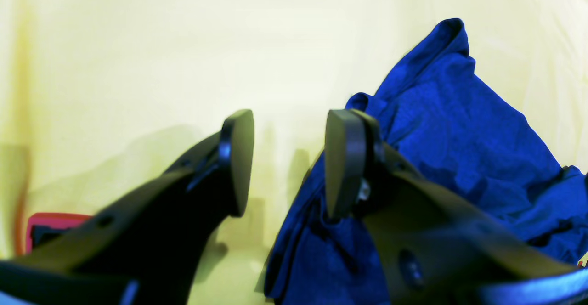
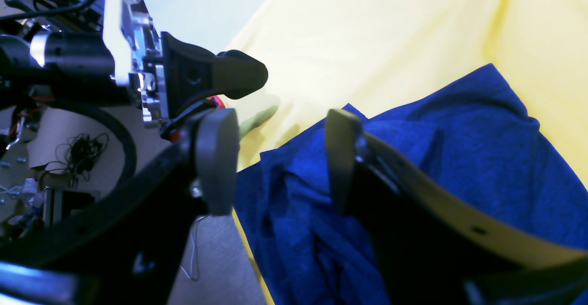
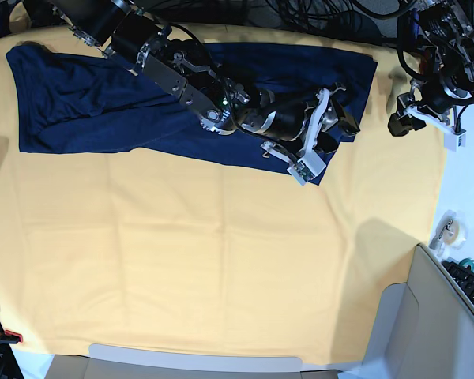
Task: Fold the T-shirt properly
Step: 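Raise the right gripper away from the shirt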
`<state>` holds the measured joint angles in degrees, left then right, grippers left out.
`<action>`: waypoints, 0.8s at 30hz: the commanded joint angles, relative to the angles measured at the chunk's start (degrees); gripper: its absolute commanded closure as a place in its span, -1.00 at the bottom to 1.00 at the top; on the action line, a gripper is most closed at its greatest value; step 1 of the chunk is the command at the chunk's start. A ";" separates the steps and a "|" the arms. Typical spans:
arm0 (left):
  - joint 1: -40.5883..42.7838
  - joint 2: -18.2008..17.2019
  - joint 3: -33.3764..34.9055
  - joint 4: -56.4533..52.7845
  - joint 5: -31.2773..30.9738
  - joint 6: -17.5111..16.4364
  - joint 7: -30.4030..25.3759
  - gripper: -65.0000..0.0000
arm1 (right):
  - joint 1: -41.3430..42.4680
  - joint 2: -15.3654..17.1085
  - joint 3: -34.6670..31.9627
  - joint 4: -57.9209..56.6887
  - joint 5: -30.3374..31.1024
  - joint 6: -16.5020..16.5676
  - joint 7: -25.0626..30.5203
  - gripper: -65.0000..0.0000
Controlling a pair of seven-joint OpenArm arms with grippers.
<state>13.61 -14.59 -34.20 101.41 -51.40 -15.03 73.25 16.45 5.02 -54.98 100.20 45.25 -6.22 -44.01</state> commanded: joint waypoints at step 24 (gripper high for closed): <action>-9.25 0.83 -8.93 -21.10 -9.13 -6.12 6.75 0.04 | -6.47 0.13 24.17 1.03 0.42 -17.65 18.12 0.02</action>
<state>4.84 -12.99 -42.92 79.77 -60.03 -21.08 79.53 8.75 4.95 -31.22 100.16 45.54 -24.21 -27.31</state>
